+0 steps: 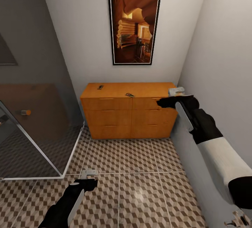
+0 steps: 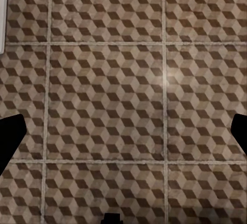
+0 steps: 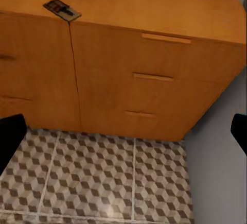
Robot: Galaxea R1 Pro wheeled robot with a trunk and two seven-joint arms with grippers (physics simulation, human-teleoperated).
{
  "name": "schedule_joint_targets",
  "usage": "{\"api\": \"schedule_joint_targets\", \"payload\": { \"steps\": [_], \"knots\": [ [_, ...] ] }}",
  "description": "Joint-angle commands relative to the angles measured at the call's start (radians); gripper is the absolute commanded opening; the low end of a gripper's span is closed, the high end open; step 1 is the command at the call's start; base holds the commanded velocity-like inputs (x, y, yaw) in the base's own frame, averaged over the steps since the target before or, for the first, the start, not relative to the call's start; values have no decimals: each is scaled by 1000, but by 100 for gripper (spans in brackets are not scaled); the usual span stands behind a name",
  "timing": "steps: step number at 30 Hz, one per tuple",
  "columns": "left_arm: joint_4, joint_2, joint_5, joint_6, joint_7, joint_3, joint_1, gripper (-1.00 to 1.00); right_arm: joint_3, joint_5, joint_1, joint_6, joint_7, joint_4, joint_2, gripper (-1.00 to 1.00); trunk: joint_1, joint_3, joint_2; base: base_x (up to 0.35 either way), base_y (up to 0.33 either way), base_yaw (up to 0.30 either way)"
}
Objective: Take the four mousetraps from the cabinet in the bathroom and place them on the bathroom floor. Make sure all four end up on the same floor surface, and ensure that at least two of them are either under or directly next to the same bathroom sink.
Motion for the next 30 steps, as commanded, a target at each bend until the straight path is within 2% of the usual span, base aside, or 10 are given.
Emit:
{"api": "schedule_joint_targets", "payload": {
  "steps": [1, 2, 3, 6, 8, 10, 16, 22, 26, 30],
  "knots": [
    [-2, 0, 7, 5, 8, -3, -1, 100, 1, -41, -104, 57, 100, 22, -2, 100, 1, -2, -2, 0, 0, 0],
    [-2, 1, 6, 5, 8, -3, -1, 100, 0, -52, -171, 75, 188, 36, -3, 100, 1, -2, -2, 0, 0, 0],
    [-2, 1, 6, 5, 8, -3, -1, 100, 0, -55, -190, 79, 221, 40, -3, 100, 1, -2, -2, 0, 0, 0],
    [-1, 2, 7, 5, 8, -3, 0, 100, 3, -61, -251, 90, 440, 50, -7, 100, 1, -2, -2, 0, 0, 0],
    [-1, 2, 7, 5, 8, -3, -1, 100, 5, -60, -261, 92, 517, 52, -13, 100, 1, -2, -2, 0, 0, 0],
    [0, 2, 7, 5, 8, -3, -1, 100, 6, -59, -267, 93, 558, 53, -22, 100, 1, -2, -2, 0, 0, 0],
    [13, 1, 7, 5, 8, -4, -1, 100, 8, -49, -271, 94, 592, 54, -59, 100, 1, -2, -2, 0, 0, 0],
    [20, 1, 7, 5, 8, -3, -1, 100, 10, 23, -269, 94, 598, 54, -115, 100, 1, -2, -2, 0, 0, 0],
    [22, 1, 7, 5, 8, -3, -1, 100, 10, 36, -268, 94, 598, 54, -127, 100, 1, -2, -2, 45, -21, 0],
    [22, 1, 7, 5, 8, -3, -1, 100, 11, 37, -268, 94, 599, 55, -129, 100, 1, -2, -2, 113, -32, 0]
  ]
}}
